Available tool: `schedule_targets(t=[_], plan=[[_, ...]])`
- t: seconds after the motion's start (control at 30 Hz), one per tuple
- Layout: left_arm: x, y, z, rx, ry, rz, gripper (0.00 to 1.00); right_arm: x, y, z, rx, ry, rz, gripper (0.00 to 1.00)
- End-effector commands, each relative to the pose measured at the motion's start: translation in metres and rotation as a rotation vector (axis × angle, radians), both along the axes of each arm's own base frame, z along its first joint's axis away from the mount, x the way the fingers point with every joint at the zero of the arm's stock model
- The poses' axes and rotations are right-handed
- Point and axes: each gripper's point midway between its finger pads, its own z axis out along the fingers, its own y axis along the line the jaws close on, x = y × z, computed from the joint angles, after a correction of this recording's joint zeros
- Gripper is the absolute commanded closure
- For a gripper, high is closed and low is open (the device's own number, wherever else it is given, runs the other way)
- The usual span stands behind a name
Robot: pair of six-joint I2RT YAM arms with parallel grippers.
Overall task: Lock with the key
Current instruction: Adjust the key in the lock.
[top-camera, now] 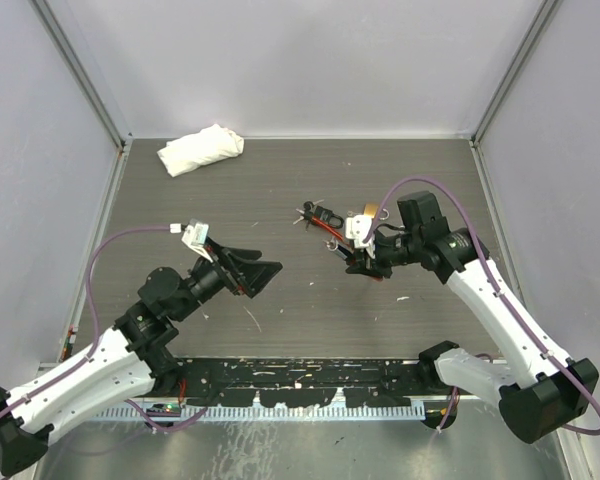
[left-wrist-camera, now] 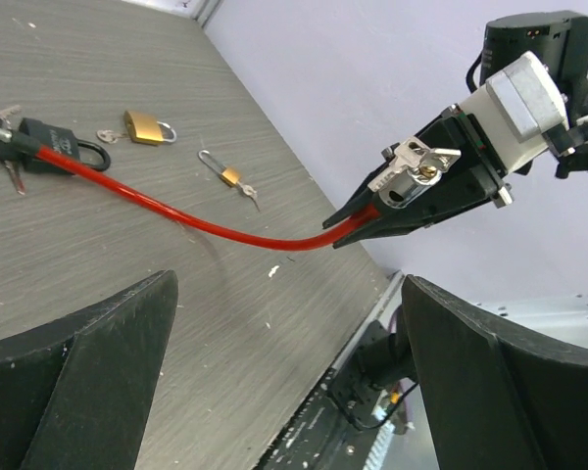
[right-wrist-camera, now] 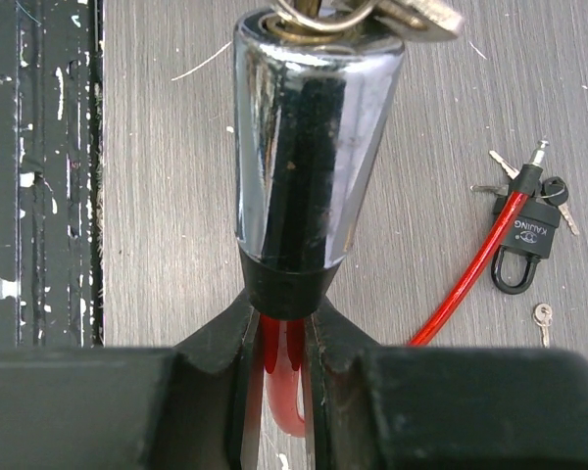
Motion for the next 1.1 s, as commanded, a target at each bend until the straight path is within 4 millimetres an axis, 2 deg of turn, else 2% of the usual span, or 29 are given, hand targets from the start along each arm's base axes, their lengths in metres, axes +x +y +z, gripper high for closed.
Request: schedule_targets(t=[0.0, 1.07], plan=[[-0.007, -0.002, 0.024, -0.100, -0.013, -0.058, 0.01, 0.013, 0.000, 0.016, 0.027, -0.118, -0.007, 0.99], [-0.007, -0.006, 0.018, -0.137, 0.023, -0.079, 0.02, 0.020, -0.004, 0.005, -0.016, -0.118, -0.023, 0.99]])
